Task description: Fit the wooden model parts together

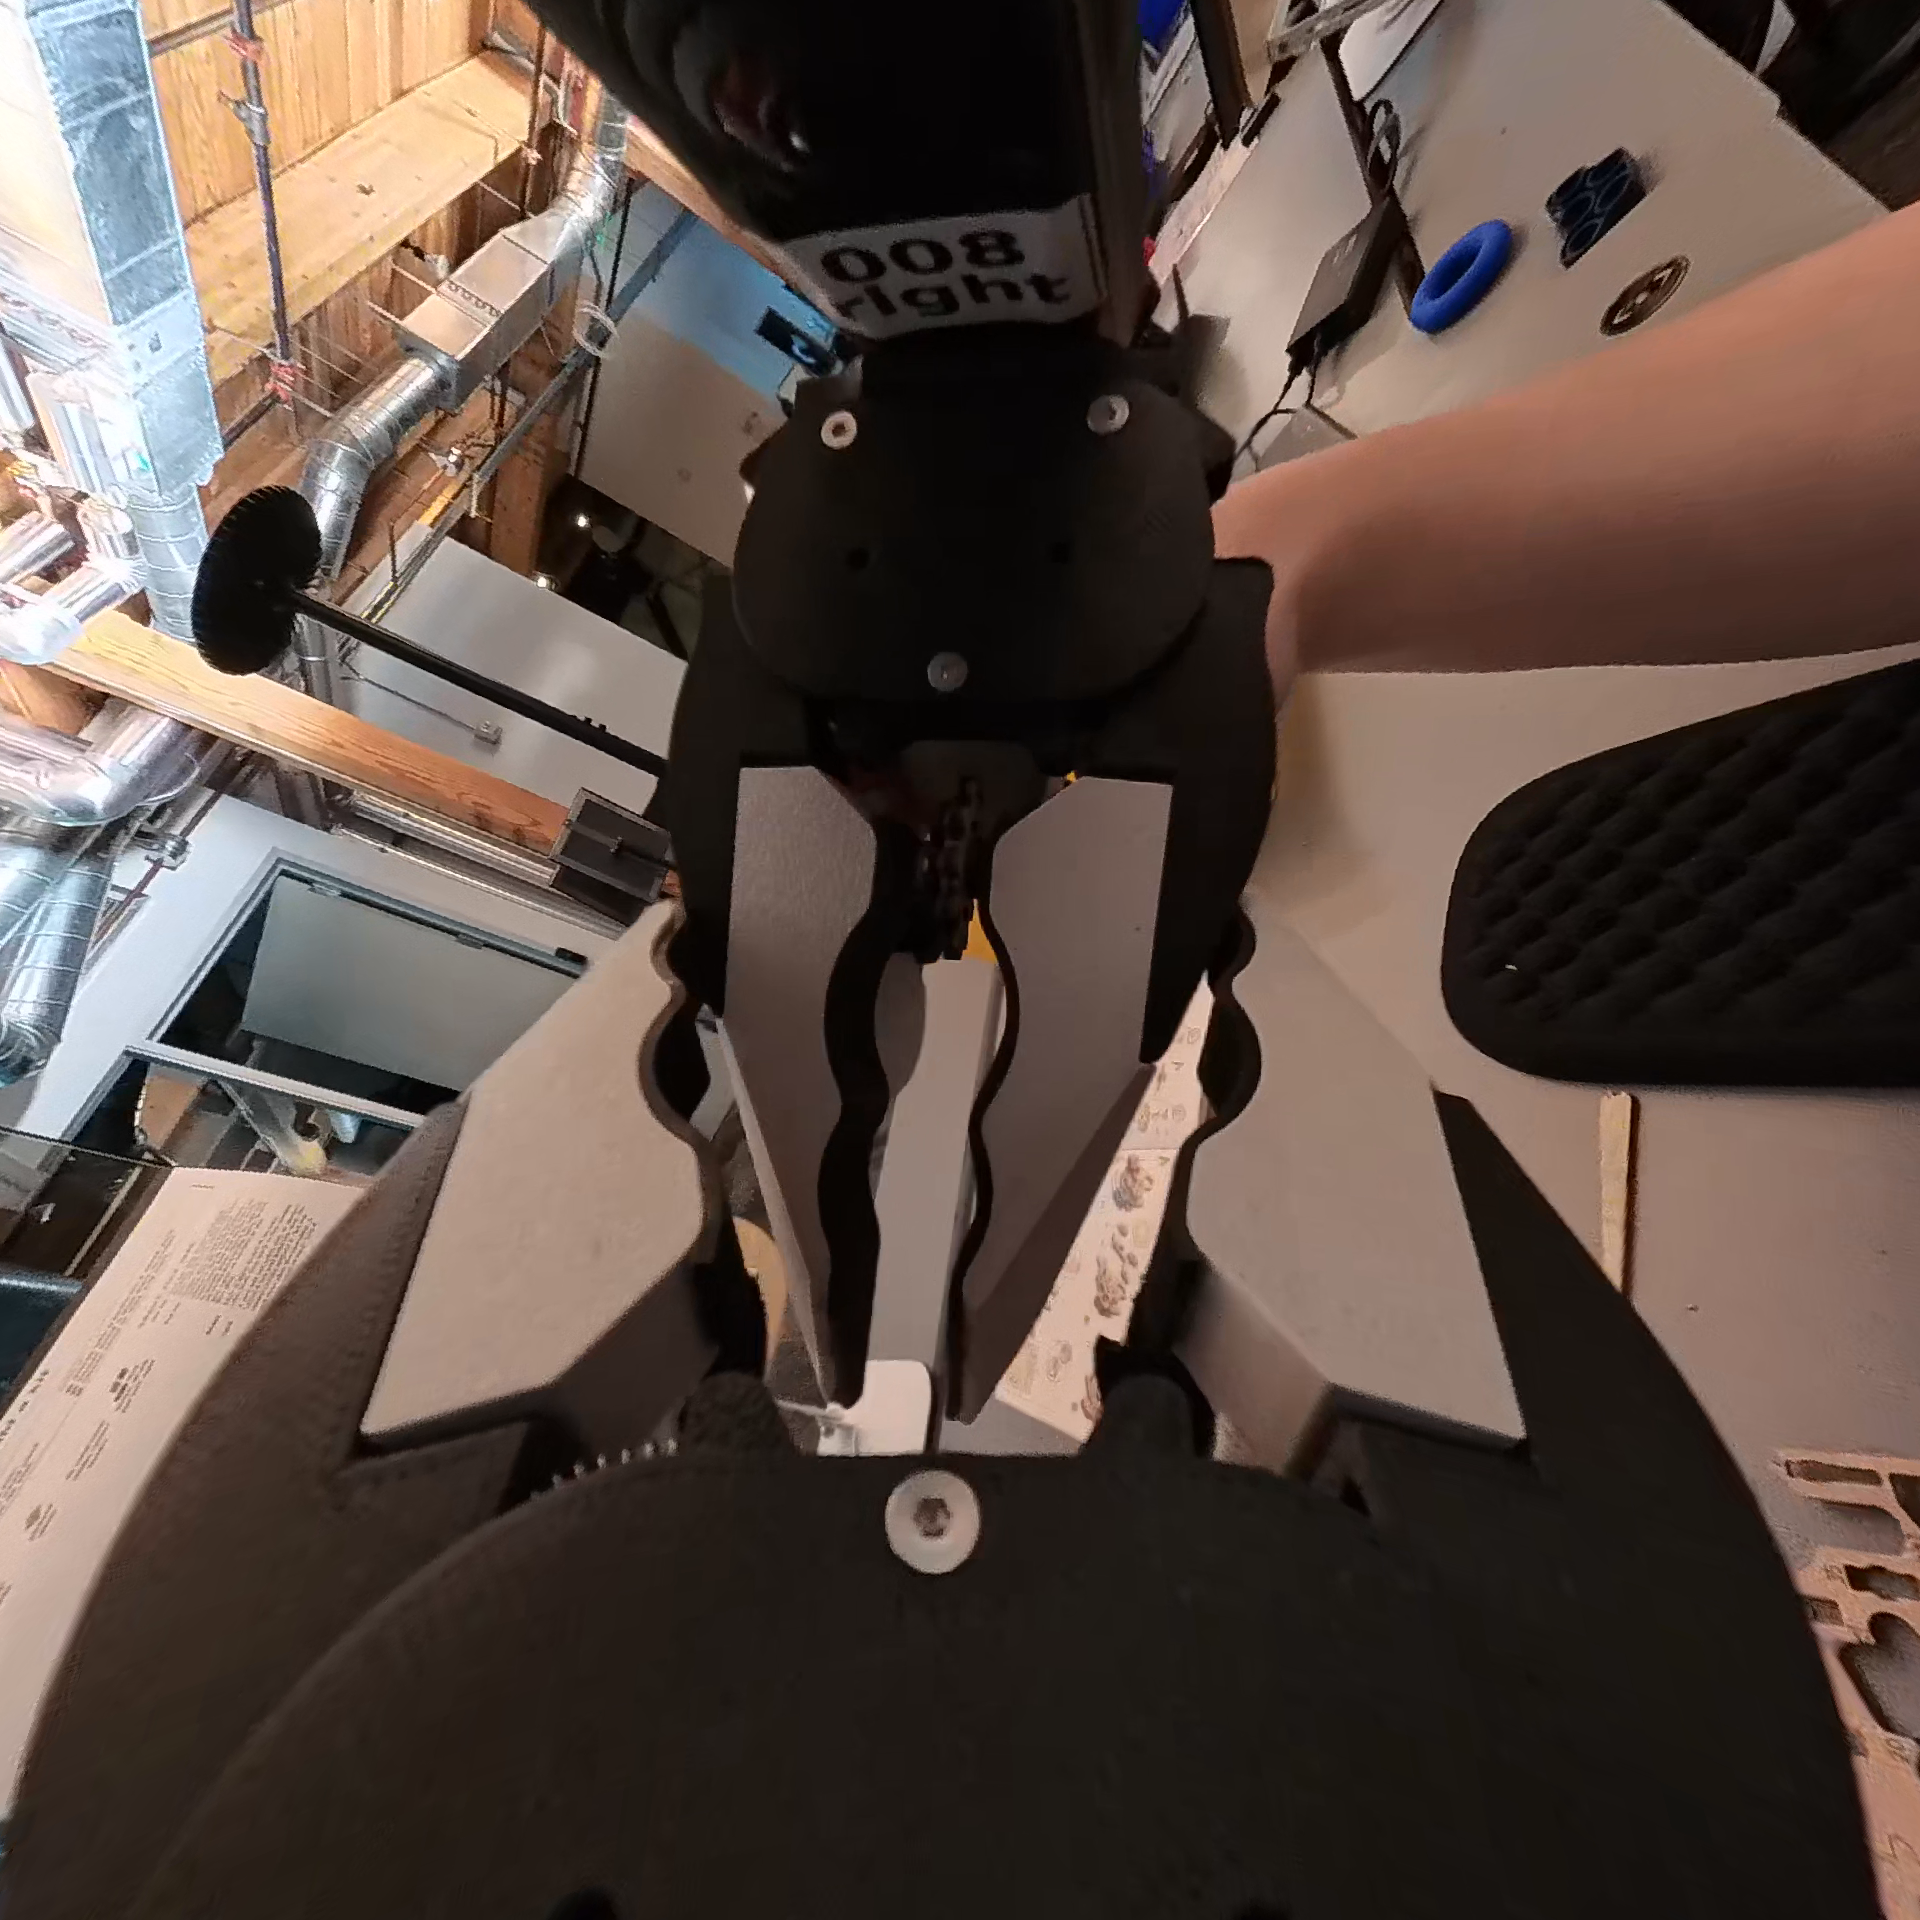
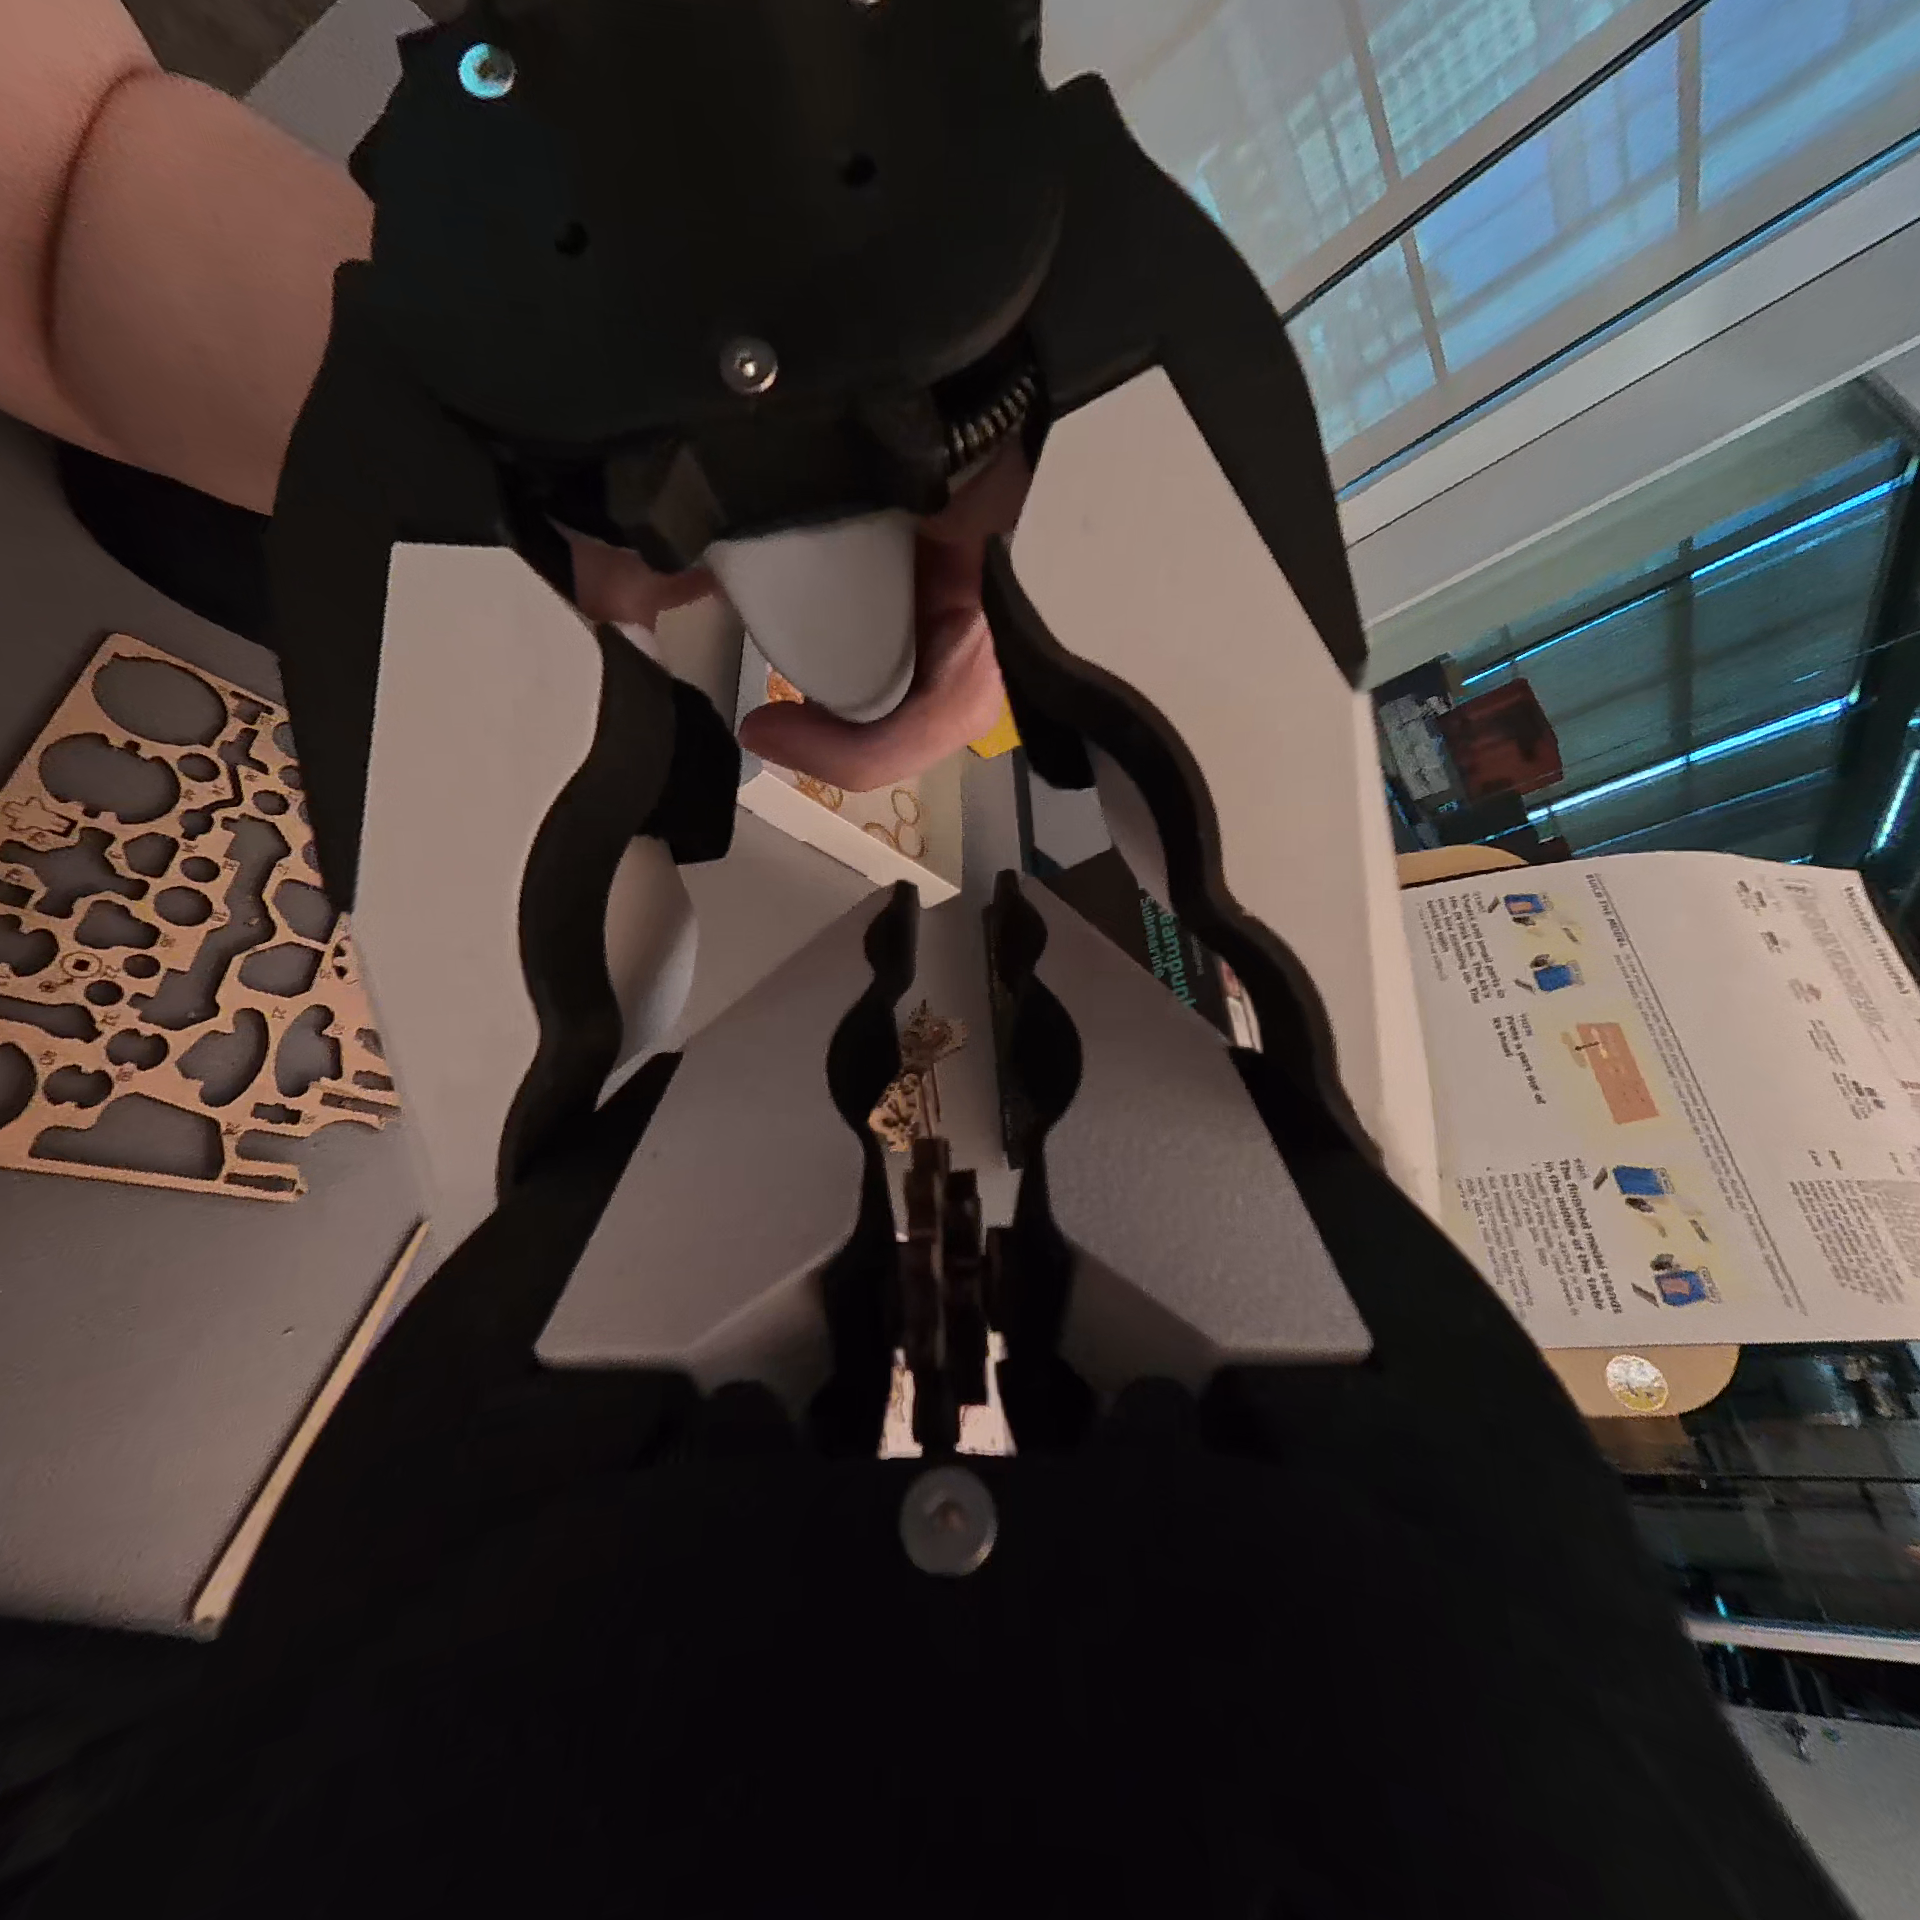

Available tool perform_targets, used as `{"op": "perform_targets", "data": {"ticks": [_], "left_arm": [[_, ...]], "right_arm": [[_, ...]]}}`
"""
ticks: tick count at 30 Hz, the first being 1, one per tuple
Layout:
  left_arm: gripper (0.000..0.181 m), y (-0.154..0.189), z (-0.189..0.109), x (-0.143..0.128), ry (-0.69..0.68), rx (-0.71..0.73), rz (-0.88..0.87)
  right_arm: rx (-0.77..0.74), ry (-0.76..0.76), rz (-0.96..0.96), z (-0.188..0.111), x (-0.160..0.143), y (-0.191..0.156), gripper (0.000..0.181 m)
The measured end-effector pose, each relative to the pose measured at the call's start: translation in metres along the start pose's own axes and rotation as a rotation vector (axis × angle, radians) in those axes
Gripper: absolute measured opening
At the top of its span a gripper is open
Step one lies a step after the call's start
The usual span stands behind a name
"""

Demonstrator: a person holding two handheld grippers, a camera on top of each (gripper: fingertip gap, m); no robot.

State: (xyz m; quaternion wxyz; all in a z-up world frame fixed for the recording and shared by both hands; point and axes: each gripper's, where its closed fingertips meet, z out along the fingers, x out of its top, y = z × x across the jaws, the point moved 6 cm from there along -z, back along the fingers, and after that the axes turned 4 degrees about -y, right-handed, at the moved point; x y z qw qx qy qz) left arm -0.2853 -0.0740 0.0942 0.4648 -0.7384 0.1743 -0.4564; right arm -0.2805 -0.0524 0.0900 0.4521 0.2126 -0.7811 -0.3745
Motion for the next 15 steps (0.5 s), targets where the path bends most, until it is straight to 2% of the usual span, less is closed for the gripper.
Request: {"op": "perform_targets", "data": {"ticks": [4, 8, 11, 15], "left_arm": [[0.096, 0.000, -0.003, 0.000, 0.006, 0.020, 0.056], [0.076, -0.007, -0.016, -0.007, -0.033, 0.033, 0.101], [0.067, -0.009, -0.025, -0.001, 0.009, 0.027, 0.092], [0.054, -0.001, -0.026, 0.006, 0.019, 0.064, 0.200]], "right_arm": [[-0.068, -0.045, -0.067, -0.001, 0.000, 0.003, 0.017], [-0.199, -0.165, -0.137, -0.009, -0.010, 0.014, 0.016], [-0.194, -0.121, -0.098, -0.015, -0.004, 0.015, 0.016], [-0.188, -0.141, -0.081, -0.018, -0.007, 0.017, 0.017]]}}
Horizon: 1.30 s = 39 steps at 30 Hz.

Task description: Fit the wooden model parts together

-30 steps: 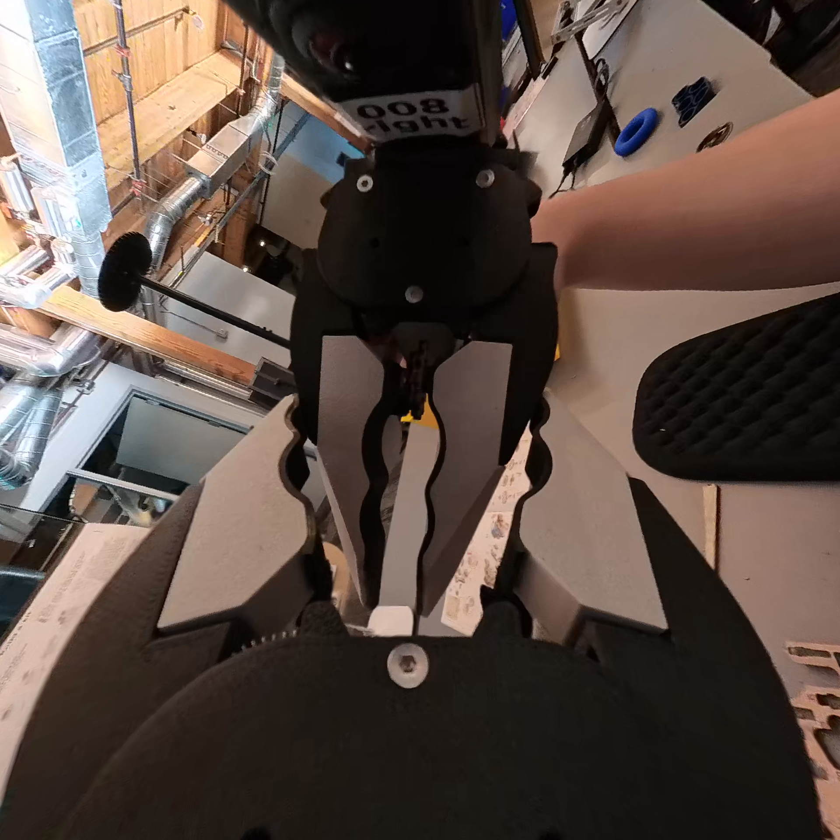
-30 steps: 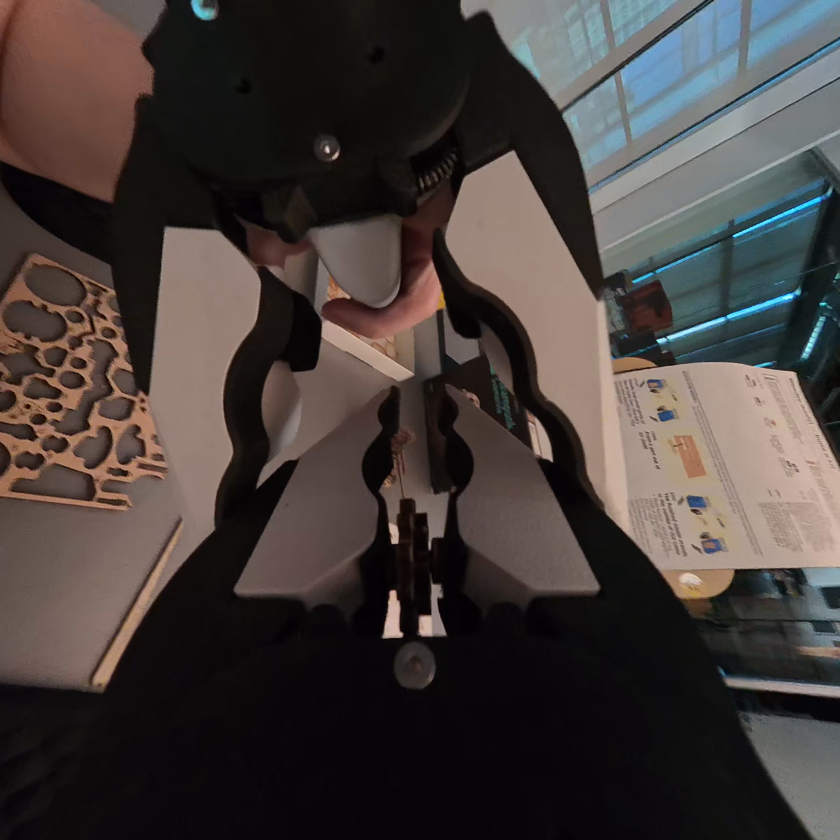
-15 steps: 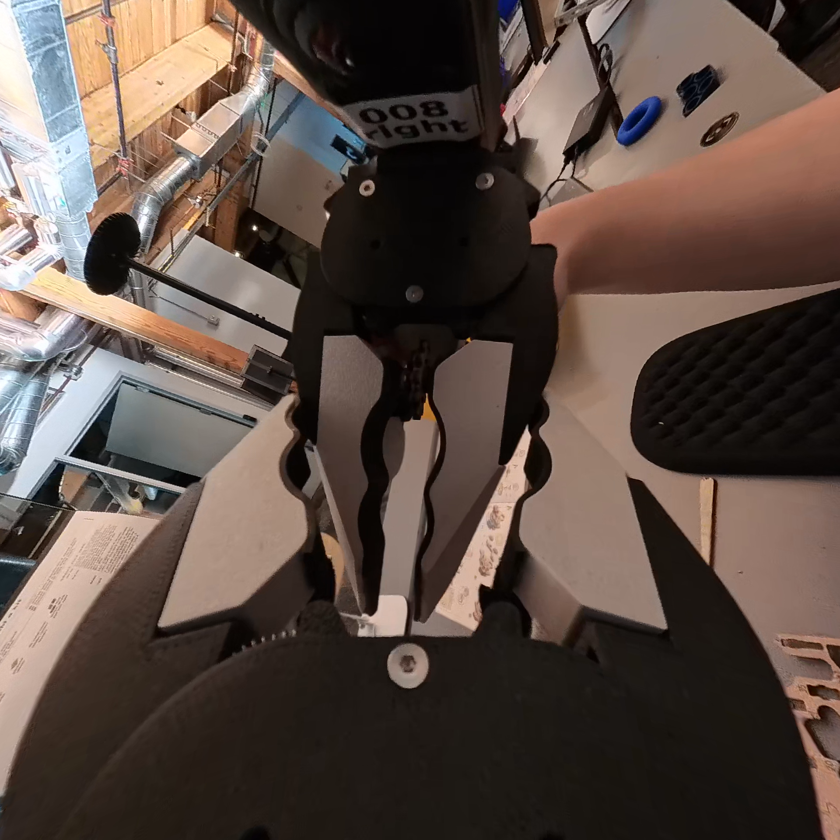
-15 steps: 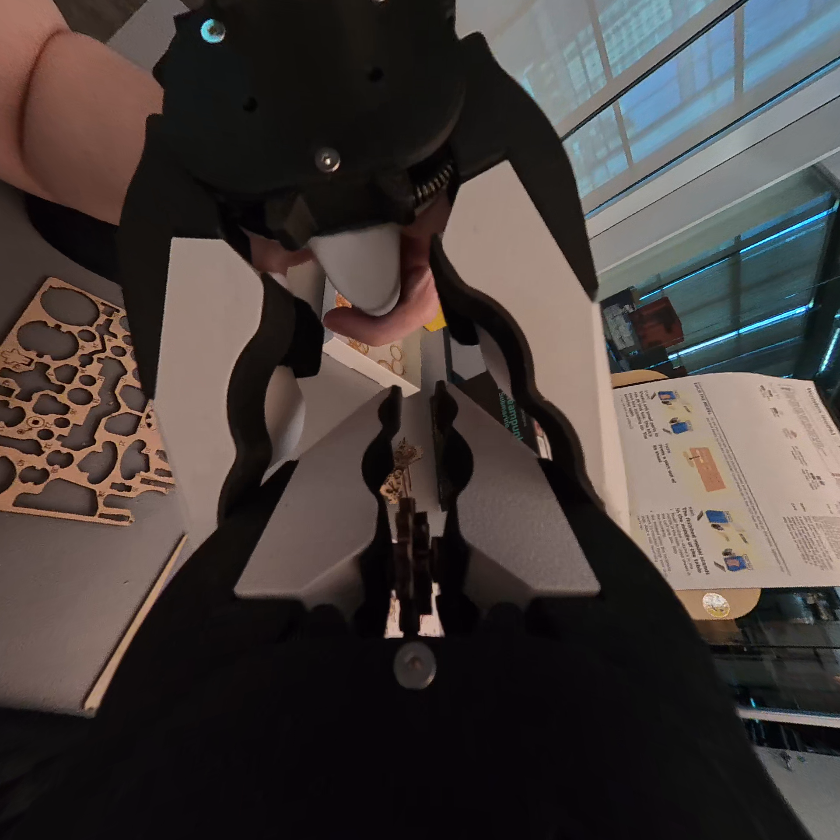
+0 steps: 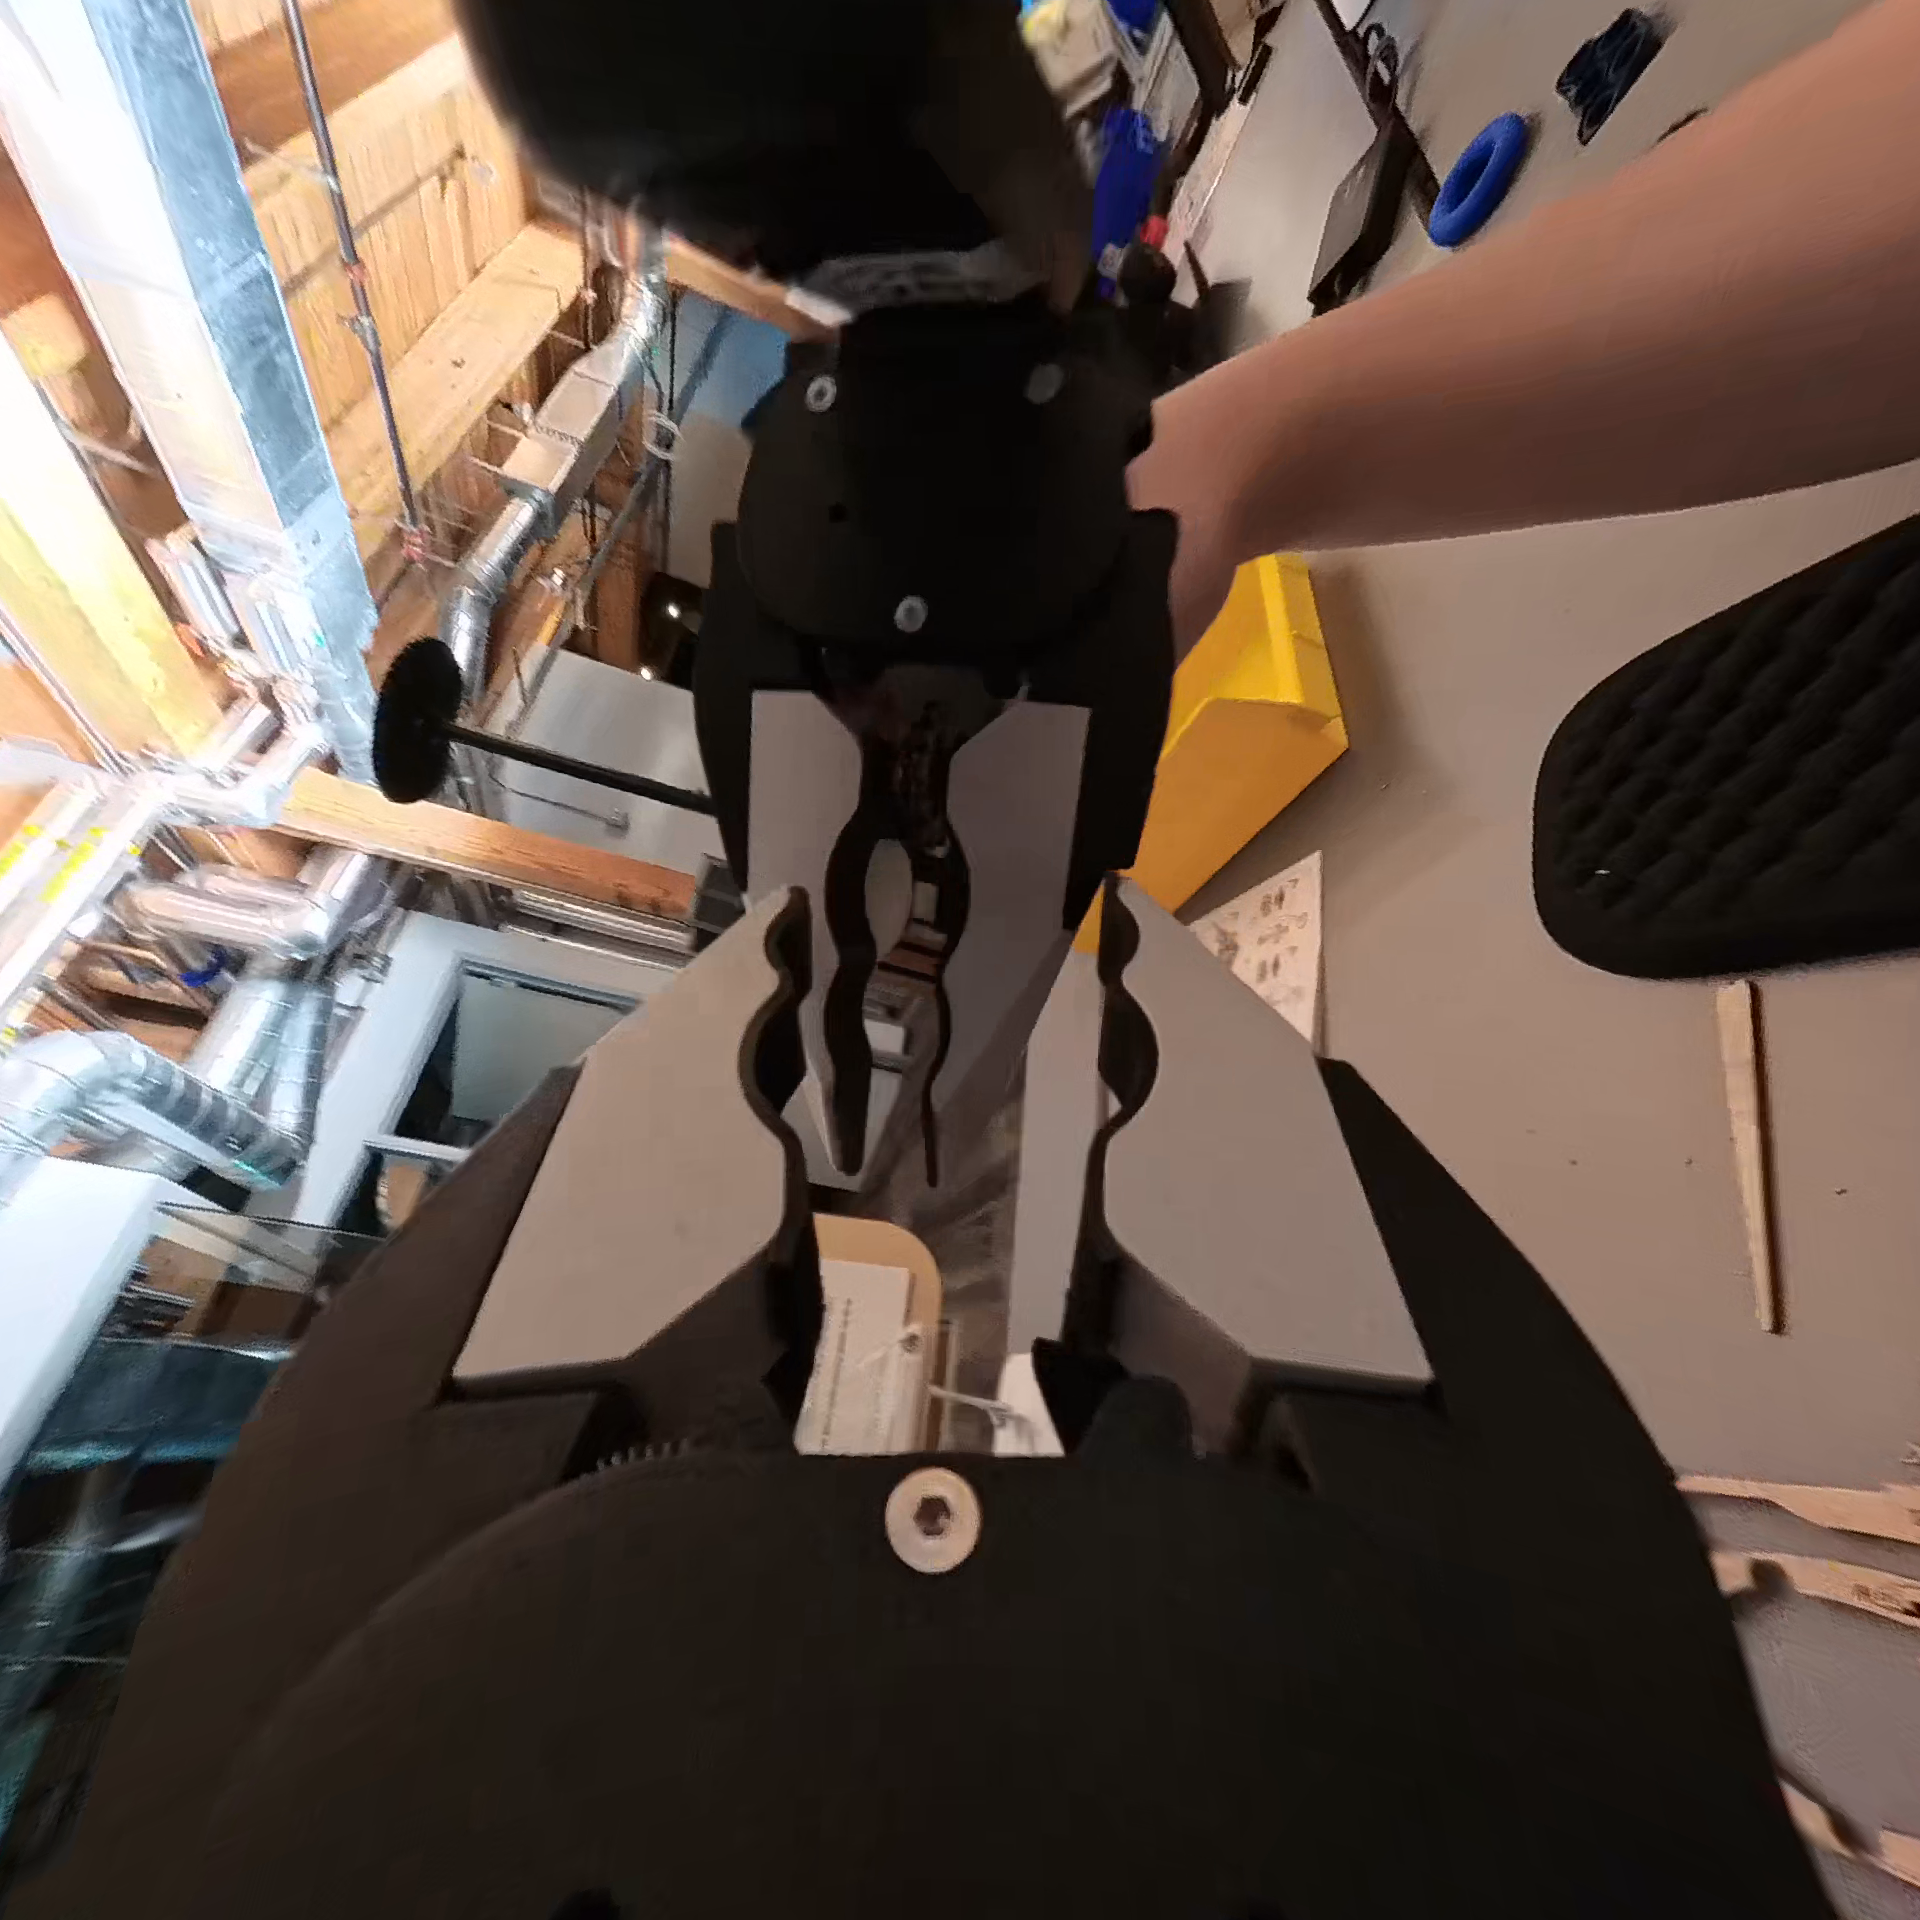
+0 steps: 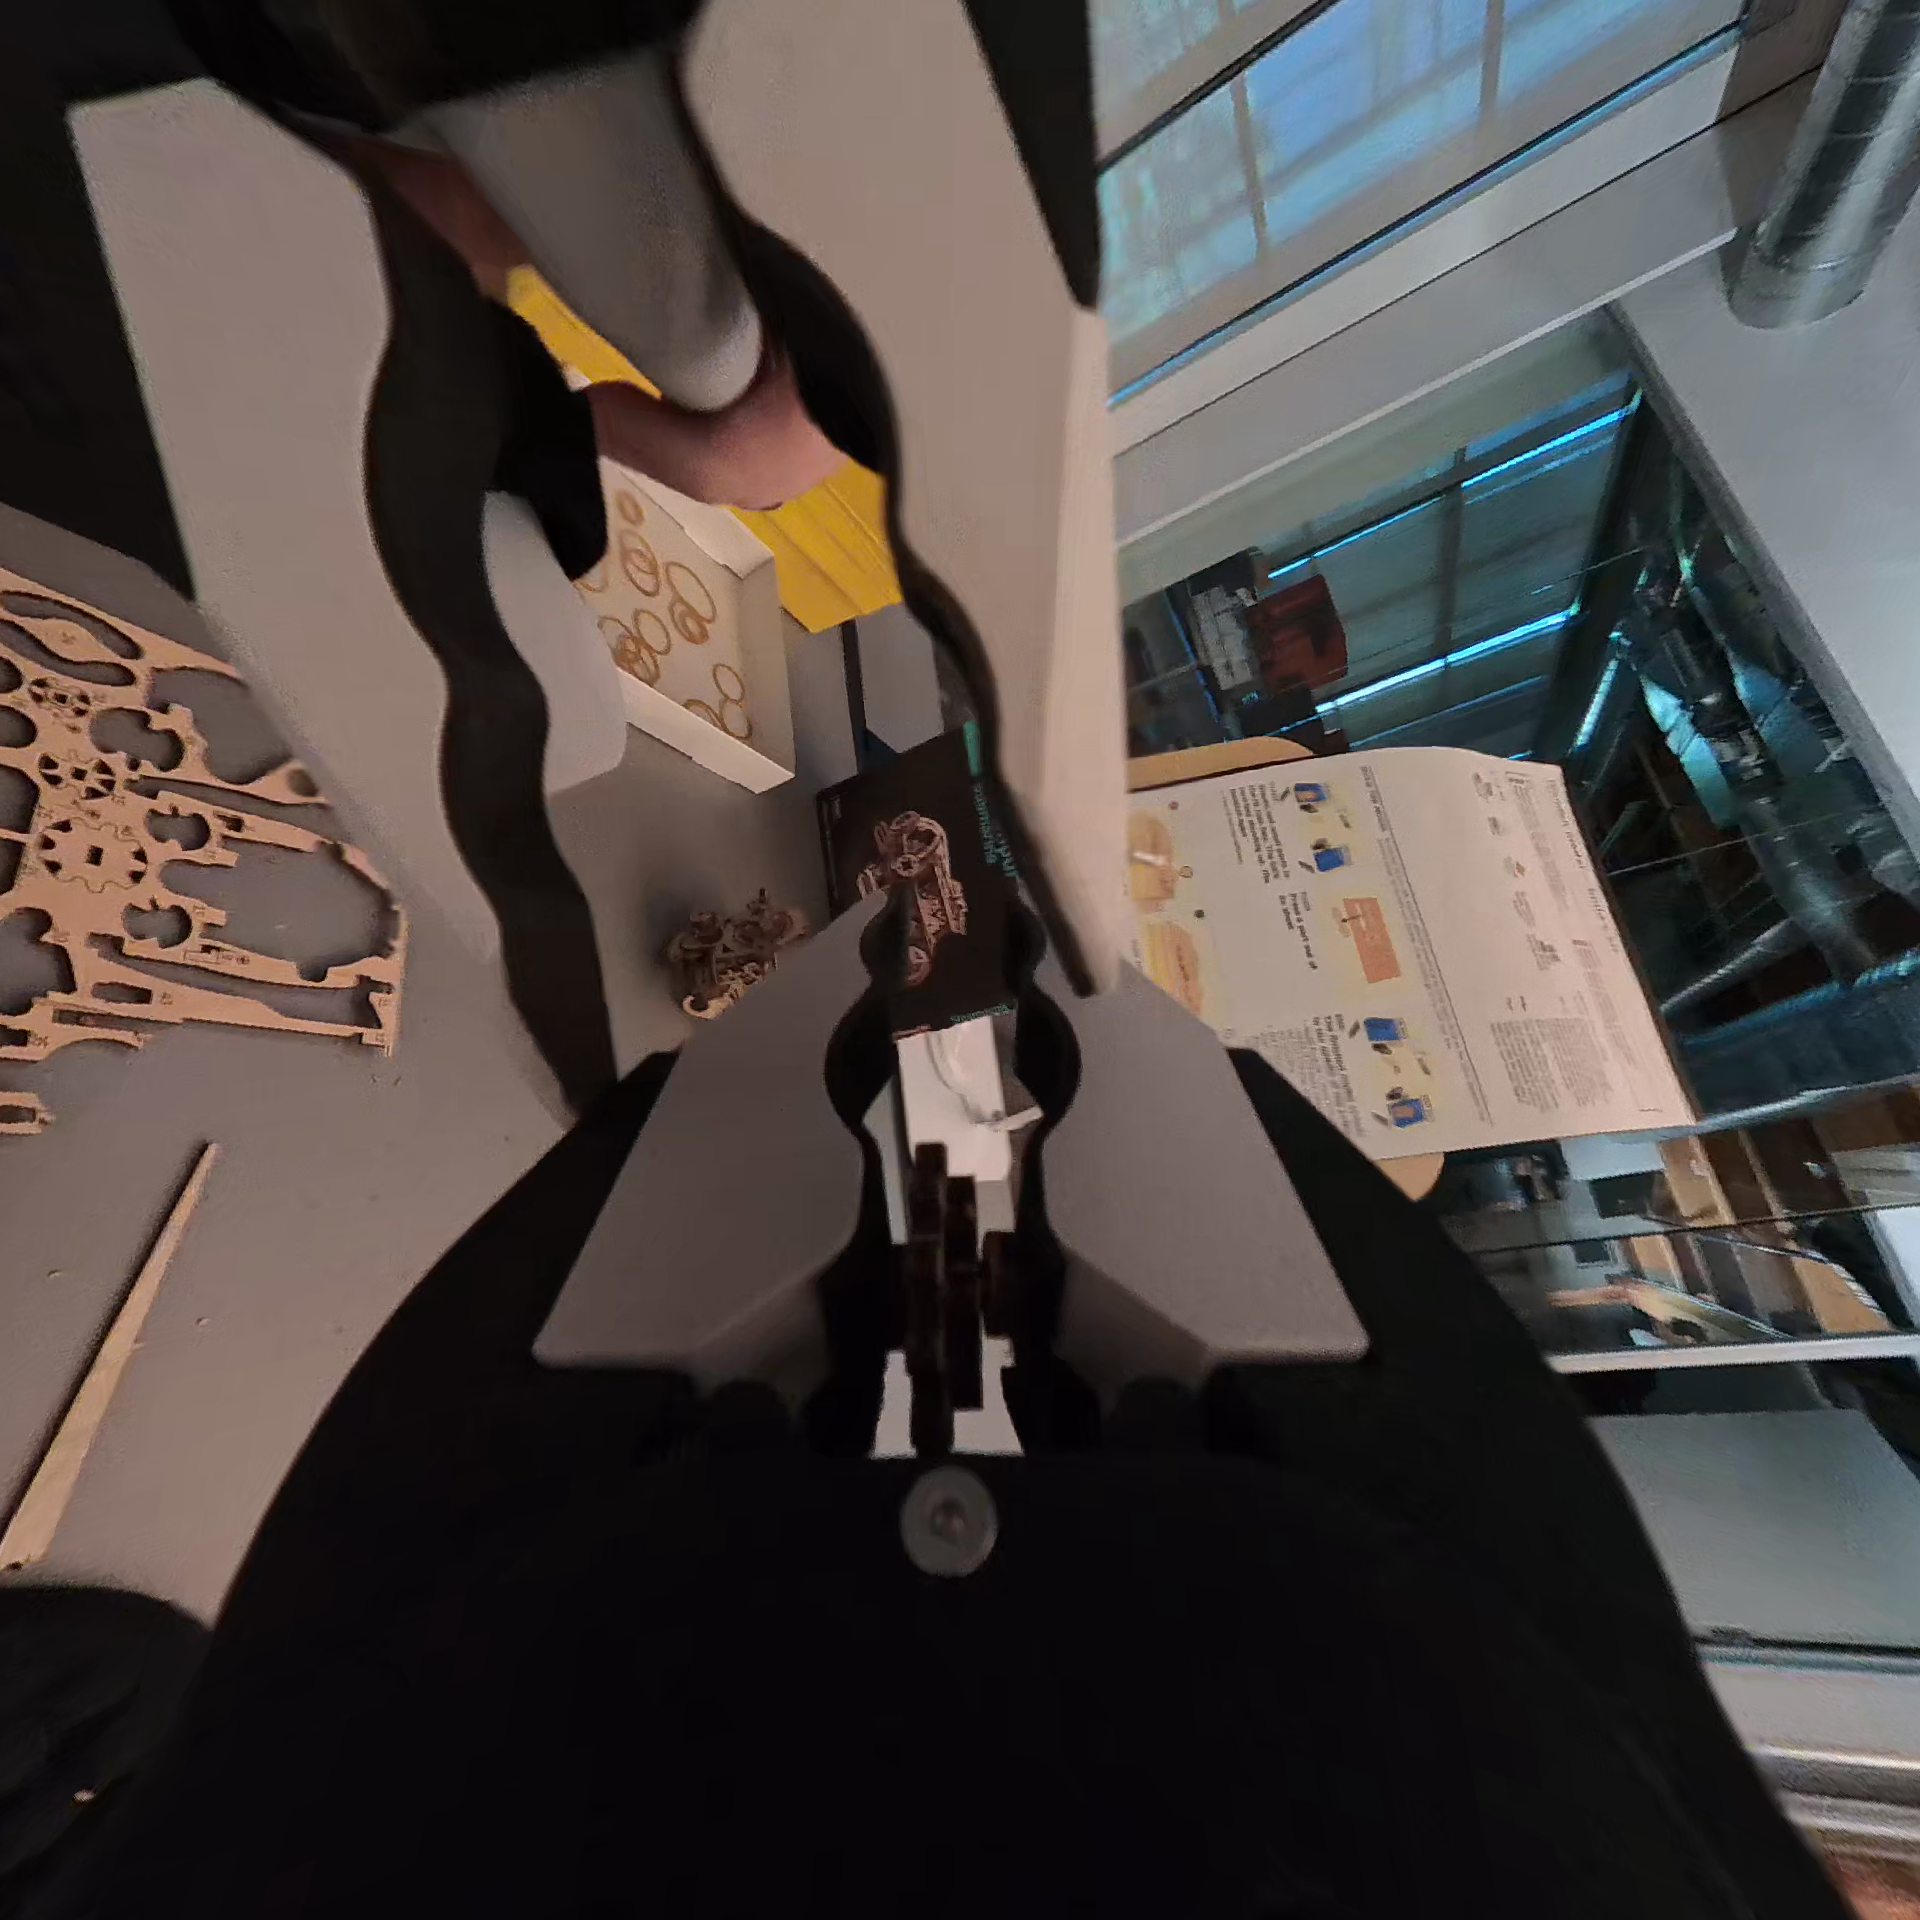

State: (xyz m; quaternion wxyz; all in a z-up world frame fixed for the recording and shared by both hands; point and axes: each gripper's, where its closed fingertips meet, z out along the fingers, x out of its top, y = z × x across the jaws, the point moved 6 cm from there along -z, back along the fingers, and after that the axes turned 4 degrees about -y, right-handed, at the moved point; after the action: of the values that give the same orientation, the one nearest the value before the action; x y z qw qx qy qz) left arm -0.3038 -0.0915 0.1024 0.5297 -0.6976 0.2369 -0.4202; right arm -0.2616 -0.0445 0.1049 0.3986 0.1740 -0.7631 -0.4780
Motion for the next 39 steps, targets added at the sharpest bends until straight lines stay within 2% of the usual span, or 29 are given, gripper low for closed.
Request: {"op": "perform_targets", "data": {"ticks": [2, 7, 10, 13, 16, 25, 27, 33, 39], "left_arm": [[0.046, 0.004, 0.000, 0.006, 0.019, 0.007, 0.028], [0.043, 0.007, 0.000, 0.012, 0.073, -0.006, 0.018], [0.025, 0.004, -0.012, 0.021, 0.179, -0.120, -0.128], [0.008, -0.012, -0.021, 0.018, 0.213, -0.056, -0.185], [0.009, -0.011, -0.015, 0.009, 0.120, -0.010, -0.117], [0.006, -0.001, -0.004, 0.003, 0.129, -0.083, -0.132], [0.000, 0.003, -0.004, 0.004, 0.137, -0.114, -0.125], [0.000, 0.006, -0.002, 0.006, 0.101, -0.091, -0.048], [0.000, 0.004, -0.004, 0.002, 0.084, -0.098, -0.053]], "right_arm": [[0.014, 0.024, 0.033, -0.002, 0.001, 0.001, 0.016], [0.028, 0.002, 0.046, 0.000, -0.002, 0.001, 0.017], [0.019, 0.001, -0.007, 0.002, -0.003, -0.002, 0.017], [0.027, 0.000, -0.032, 0.004, 0.000, -0.006, 0.017], [0.045, -0.007, -0.038, 0.007, 0.001, -0.010, 0.017], [0.099, -0.016, -0.067, 0.012, 0.002, -0.020, 0.016], [0.109, -0.013, -0.080, 0.013, 0.003, -0.022, 0.016], [0.131, -0.012, -0.087, 0.015, 0.000, -0.025, 0.017], [0.128, 0.043, -0.087, 0.011, 0.007, -0.025, 0.021]]}}
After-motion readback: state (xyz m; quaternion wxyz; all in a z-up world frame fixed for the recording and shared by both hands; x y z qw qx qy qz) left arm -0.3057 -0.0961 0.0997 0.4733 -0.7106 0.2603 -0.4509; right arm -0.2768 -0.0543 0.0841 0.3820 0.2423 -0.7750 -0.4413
